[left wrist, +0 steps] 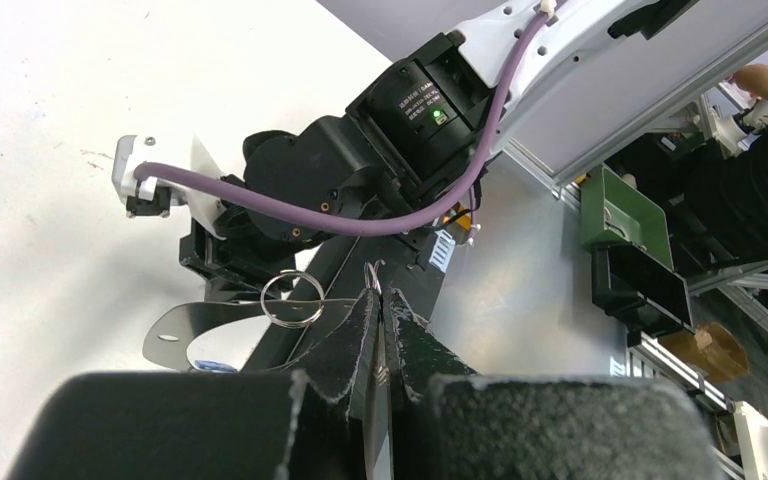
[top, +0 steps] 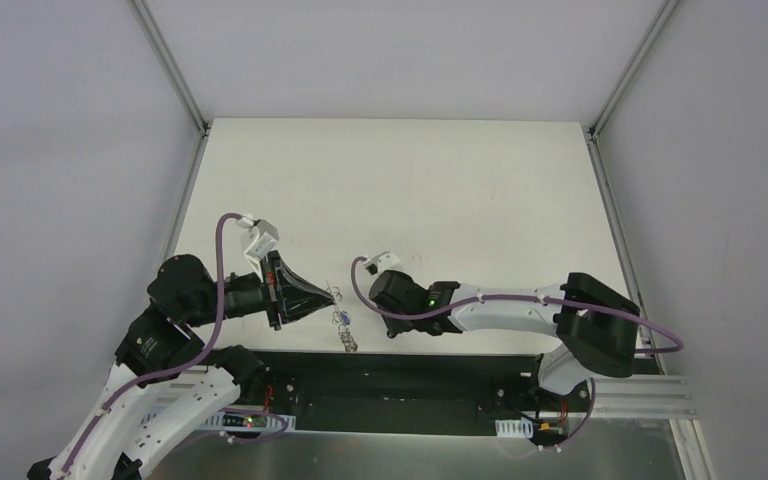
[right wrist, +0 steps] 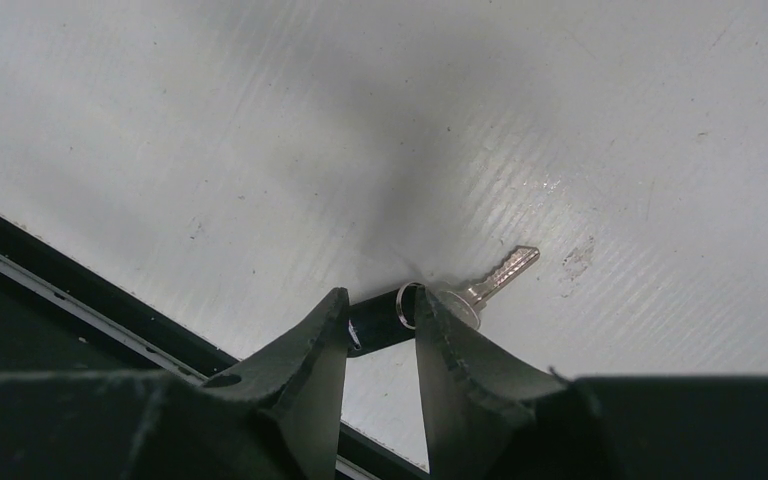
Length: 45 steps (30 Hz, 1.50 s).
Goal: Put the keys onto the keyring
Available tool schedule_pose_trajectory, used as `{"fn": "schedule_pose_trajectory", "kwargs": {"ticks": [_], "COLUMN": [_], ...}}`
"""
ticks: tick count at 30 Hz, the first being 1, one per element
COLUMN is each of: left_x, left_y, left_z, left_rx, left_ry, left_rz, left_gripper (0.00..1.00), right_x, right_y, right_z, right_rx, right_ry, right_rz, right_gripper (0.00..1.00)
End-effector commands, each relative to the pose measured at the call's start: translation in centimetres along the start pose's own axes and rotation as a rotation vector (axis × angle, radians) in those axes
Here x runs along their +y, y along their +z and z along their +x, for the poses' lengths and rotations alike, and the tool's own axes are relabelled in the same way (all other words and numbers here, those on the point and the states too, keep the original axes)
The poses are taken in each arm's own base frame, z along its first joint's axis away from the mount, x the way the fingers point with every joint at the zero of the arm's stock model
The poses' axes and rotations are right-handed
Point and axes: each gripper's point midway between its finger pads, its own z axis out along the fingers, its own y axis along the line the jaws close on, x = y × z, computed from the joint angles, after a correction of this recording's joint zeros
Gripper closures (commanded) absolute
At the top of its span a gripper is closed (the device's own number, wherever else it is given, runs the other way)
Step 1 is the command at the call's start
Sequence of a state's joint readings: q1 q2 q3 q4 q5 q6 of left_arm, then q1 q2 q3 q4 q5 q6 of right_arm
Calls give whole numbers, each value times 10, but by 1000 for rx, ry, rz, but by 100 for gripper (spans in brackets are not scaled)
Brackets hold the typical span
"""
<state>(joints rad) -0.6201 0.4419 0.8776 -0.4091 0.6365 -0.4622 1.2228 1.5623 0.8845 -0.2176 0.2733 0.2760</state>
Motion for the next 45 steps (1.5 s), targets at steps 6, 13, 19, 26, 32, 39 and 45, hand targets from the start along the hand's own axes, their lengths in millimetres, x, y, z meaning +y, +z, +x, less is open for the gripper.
{"fn": "schedule_pose_trajectory", "kwargs": {"ticks": [6,13,19,26,32,39,45], "left_x": [-8,-7,-6,-6,-6,-10,-15], "left_y": [-6,-5,-4,-4,-4,-5,-7], "left_z": [-15,-14,-15,-14,-13,-16,-17], "left_rx": [-50,-46,-46,-45,-42,-46,-46], "left_ry": [48,45,44,45,44,51,58], "left_rz": [8,5,2,1,3,15,36], "left_gripper": [100,100,100,100,100,100,100], "right_x": [-3,-8,-8,-6,-6,-5,5], "right_y": [0,-3,0,3,0,-25,-71], "right_z": [-11,-6,-2,-2,-5,-21,-37], "right_rx": [-14,-3,12,15,5,-93,-210], "right_ry": [-54,-71,-76,-86,-91,-68,-3], "right_rz": [69,98,101,106,114,95,-48], "right_gripper": [67,67,69,80,100,100,100]}}
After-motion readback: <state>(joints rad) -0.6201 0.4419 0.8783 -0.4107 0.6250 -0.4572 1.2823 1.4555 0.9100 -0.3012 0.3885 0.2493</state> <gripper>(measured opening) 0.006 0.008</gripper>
